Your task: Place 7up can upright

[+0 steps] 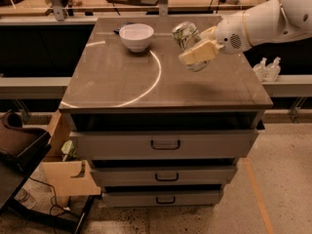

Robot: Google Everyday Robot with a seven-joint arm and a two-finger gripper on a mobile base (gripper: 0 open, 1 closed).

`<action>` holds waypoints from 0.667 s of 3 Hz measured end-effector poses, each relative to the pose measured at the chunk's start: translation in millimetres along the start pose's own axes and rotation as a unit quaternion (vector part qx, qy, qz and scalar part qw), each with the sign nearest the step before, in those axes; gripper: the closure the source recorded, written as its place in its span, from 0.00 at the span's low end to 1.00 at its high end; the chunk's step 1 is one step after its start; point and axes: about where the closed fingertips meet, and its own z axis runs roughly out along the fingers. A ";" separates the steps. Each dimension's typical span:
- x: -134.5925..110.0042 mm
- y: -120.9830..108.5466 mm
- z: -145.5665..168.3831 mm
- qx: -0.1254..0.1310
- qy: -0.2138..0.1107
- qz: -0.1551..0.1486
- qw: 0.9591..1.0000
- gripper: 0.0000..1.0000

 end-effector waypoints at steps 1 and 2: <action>12.2 24.0 31.3 -0.005 -0.065 0.013 0.998 1.00; 6.1 27.5 59.1 0.015 -0.125 0.018 0.992 1.00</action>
Offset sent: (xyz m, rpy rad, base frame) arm 0.0323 0.0639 -0.0289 0.4096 -0.2349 -0.2029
